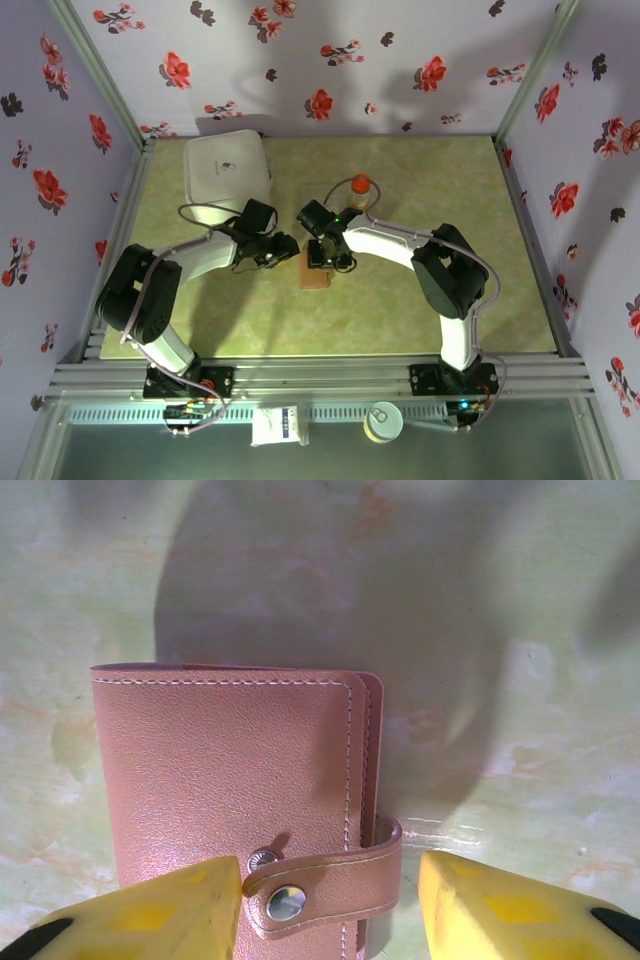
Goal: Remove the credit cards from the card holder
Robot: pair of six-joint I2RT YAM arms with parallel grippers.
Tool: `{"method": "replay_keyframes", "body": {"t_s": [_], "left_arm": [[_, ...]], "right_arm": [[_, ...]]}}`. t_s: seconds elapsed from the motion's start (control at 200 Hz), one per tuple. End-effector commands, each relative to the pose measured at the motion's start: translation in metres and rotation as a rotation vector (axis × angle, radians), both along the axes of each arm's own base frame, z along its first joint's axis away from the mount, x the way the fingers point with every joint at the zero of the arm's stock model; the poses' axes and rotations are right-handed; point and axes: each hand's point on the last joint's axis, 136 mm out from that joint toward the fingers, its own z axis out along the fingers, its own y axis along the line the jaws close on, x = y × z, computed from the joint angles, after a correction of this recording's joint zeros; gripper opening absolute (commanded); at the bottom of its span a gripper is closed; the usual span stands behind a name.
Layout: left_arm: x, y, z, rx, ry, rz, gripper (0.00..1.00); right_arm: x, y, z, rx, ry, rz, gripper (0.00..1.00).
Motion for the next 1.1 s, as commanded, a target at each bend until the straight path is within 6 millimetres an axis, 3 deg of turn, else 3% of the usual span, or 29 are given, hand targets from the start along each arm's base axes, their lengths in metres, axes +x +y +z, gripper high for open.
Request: {"method": "replay_keyframes", "body": {"t_s": [0.0,0.155,0.295,0.675,1.095], "left_arm": [[-0.001,0.005,0.002,0.006,-0.003,0.017,0.34],[0.0,0.004,0.003,0.0,-0.004,0.018,0.34],[0.0,0.004,0.003,0.0,-0.003,0.018,0.34],[0.0,0.004,0.002,-0.001,-0.005,0.016,0.34],[0.001,0.002,0.001,-0.005,-0.002,0.013,0.34]], "right_arm": [[0.0,0.0,0.004,-0.017,-0.006,0.023,0.51],[-0.002,0.01,0.001,0.026,0.011,0.038,0.6],[0.001,-0.005,-0.001,-0.045,-0.004,0.016,0.58],[0.005,-0.037,0.011,-0.091,-0.045,-0.053,0.33],[0.003,-0.022,-0.019,0.016,0.041,-0.078,0.2]]}}
